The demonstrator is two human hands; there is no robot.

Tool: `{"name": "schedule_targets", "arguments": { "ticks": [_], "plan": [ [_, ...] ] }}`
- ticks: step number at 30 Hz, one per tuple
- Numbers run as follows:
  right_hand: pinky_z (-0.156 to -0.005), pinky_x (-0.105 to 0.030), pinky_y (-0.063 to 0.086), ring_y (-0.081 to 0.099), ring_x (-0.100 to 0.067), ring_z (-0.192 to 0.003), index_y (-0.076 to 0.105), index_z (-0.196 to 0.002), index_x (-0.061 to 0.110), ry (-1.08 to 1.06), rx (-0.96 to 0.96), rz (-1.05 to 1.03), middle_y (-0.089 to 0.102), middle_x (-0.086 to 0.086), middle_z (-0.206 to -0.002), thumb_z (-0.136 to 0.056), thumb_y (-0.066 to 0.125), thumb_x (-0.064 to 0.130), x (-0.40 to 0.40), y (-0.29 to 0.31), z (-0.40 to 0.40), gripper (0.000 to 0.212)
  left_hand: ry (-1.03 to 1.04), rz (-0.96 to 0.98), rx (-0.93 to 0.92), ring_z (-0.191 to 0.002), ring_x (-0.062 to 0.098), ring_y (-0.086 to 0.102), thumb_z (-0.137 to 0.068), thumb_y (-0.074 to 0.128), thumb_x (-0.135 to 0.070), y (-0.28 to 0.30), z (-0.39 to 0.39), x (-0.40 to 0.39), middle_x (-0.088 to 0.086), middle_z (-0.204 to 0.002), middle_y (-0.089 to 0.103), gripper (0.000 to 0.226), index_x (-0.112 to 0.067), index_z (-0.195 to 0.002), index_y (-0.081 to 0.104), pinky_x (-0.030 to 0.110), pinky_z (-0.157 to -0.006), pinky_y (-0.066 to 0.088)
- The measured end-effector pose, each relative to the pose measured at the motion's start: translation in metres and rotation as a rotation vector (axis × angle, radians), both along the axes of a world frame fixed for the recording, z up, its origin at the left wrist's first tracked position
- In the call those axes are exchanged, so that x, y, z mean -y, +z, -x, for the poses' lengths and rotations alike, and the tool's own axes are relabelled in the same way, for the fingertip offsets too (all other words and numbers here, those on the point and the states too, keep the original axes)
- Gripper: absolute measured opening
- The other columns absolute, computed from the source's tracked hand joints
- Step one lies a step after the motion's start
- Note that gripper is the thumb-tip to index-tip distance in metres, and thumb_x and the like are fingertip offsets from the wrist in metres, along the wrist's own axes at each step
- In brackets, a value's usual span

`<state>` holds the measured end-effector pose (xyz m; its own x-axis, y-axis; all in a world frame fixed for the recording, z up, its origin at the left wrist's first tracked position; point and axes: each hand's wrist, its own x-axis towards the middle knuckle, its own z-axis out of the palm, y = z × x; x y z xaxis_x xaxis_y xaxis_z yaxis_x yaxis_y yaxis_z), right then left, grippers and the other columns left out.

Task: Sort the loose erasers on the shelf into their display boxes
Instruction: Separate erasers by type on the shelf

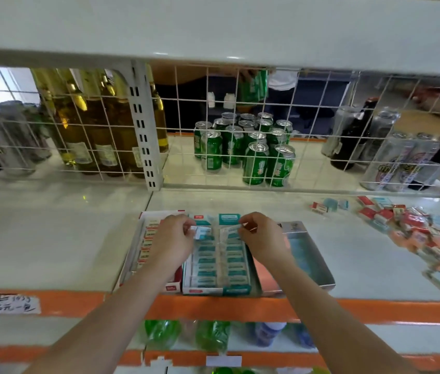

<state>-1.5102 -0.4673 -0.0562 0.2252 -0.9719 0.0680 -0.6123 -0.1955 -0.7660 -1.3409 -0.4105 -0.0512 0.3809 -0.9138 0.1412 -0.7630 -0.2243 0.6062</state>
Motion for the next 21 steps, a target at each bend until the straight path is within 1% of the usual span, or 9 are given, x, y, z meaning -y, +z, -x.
{"name": "schedule_targets", "arguments": {
  "ticks": [3,6,9,12,14,16,18,19,21],
  "plan": [
    [-0.051,-0.009,0.036,0.053,-0.01,-0.078,0.057,-0.111,0.013,-0.009,-0.026,0.003,0.059,0.0,-0.094,-0.091,0.054,0.015,0.003,-0.001,-0.007,0.02,-0.023,0.013,0.008,-0.104,0.015,0.057,-0.092,0.054,-0.014,-0.001,-0.001,0.005,0.002,-0.117,0.06,0.022,-0.014,-0.112,0.063,0.023,-0.086,0.043],
    [-0.059,-0.014,0.041,0.053,-0.011,-0.084,0.057,-0.111,0.013,-0.001,-0.085,0.03,0.06,-0.004,-0.105,-0.091,0.054,0.016,0.005,-0.002,-0.011,0.02,-0.048,0.011,0.039,-0.099,0.013,0.058,-0.092,0.054,-0.016,-0.003,-0.002,0.009,0.001,-0.113,0.061,0.02,-0.016,-0.109,0.063,0.026,-0.085,0.048],
    [-0.07,-0.018,0.041,0.05,-0.011,-0.088,0.058,-0.115,0.012,0.026,-0.173,0.067,0.055,-0.004,-0.112,-0.092,0.052,0.015,0.006,0.001,-0.01,0.024,-0.073,0.007,0.112,-0.091,0.013,0.058,-0.091,0.053,-0.016,-0.004,-0.003,0.013,0.001,-0.107,0.062,0.016,-0.016,-0.102,0.065,0.027,-0.079,0.049],
    [-0.072,-0.018,0.04,0.051,-0.013,-0.089,0.06,-0.116,0.011,0.076,-0.266,0.091,0.053,-0.004,-0.114,-0.093,0.052,0.016,0.008,0.005,-0.007,0.025,-0.122,-0.03,0.246,-0.093,0.015,0.054,-0.091,0.052,-0.018,-0.005,-0.004,0.018,0.002,-0.106,0.058,0.016,-0.016,-0.099,0.066,0.026,-0.078,0.046],
    [-0.074,-0.018,0.041,0.055,-0.018,-0.094,0.062,-0.111,0.011,0.126,-0.327,0.089,0.054,-0.005,-0.114,-0.091,0.054,0.017,0.009,0.007,-0.006,0.022,-0.151,-0.042,0.285,-0.098,0.016,0.052,-0.092,0.052,-0.021,-0.005,-0.005,0.021,0.002,-0.109,0.055,0.019,-0.017,-0.104,0.065,0.027,-0.08,0.045],
    [-0.081,-0.019,0.04,0.053,-0.019,-0.103,0.064,-0.108,0.011,0.194,-0.412,0.098,0.052,-0.004,-0.115,-0.091,0.055,0.018,0.009,0.009,-0.004,0.021,-0.201,-0.057,0.287,-0.105,0.016,0.049,-0.092,0.053,-0.024,-0.004,-0.006,0.022,0.002,-0.113,0.052,0.021,-0.018,-0.109,0.063,0.027,-0.084,0.043],
    [-0.089,-0.023,0.04,0.05,-0.019,-0.107,0.065,-0.108,0.012,0.266,-0.502,0.132,0.051,-0.004,-0.115,-0.091,0.053,0.02,0.01,0.009,-0.003,0.023,-0.265,-0.075,0.311,-0.107,0.016,0.047,-0.091,0.053,-0.026,-0.004,-0.008,0.023,0.001,-0.115,0.051,0.023,-0.019,-0.112,0.062,0.026,-0.086,0.041],
    [-0.091,-0.025,0.041,0.049,-0.019,-0.108,0.064,-0.109,0.012,0.285,-0.521,0.144,0.051,-0.004,-0.115,-0.091,0.052,0.021,0.01,0.009,-0.004,0.023,-0.292,-0.079,0.323,-0.108,0.015,0.047,-0.091,0.053,-0.028,-0.004,-0.01,0.023,0.0,-0.117,0.05,0.026,-0.019,-0.114,0.06,0.026,-0.088,0.04],
    [-0.093,-0.027,0.041,0.048,-0.02,-0.109,0.061,-0.113,0.012,0.289,-0.508,0.16,0.051,-0.004,-0.116,-0.09,0.054,0.022,0.011,0.009,-0.005,0.026,-0.342,-0.098,0.329,-0.114,0.015,0.045,-0.091,0.054,-0.029,-0.005,-0.014,0.025,-0.001,-0.125,0.048,0.037,-0.019,-0.127,0.053,0.027,-0.094,0.039]
  ]
}}
